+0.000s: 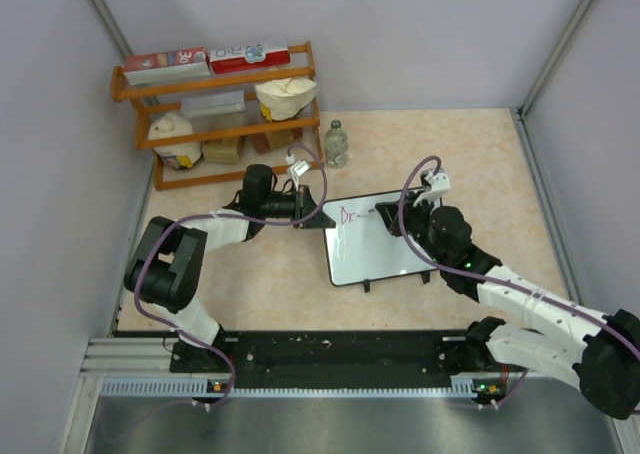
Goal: Write a sentence on the whiteboard
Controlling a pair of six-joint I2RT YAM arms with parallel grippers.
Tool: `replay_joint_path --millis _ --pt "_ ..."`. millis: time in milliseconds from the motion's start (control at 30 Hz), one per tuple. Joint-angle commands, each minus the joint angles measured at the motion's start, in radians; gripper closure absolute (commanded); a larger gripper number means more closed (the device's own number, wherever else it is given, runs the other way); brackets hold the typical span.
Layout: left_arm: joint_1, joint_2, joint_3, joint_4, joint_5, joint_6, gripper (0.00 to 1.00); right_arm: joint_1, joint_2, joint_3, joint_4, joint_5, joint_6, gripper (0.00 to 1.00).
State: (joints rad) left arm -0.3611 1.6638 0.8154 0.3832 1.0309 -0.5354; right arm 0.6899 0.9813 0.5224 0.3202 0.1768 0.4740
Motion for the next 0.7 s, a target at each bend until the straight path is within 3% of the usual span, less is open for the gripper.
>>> replay_joint_path --millis 0,667 --pt "-0.004 -0.007 0.019 -0.015 -0.06 0.041 1.0 -0.023 -0.024 -0.005 -0.026 0.064 -0.011 1.0" --pt "-0.004 -0.009 0.019 -0.015 -0.06 0.04 1.0 -0.032 -0.001 0.039 -0.007 0.055 -0.003 1.0"
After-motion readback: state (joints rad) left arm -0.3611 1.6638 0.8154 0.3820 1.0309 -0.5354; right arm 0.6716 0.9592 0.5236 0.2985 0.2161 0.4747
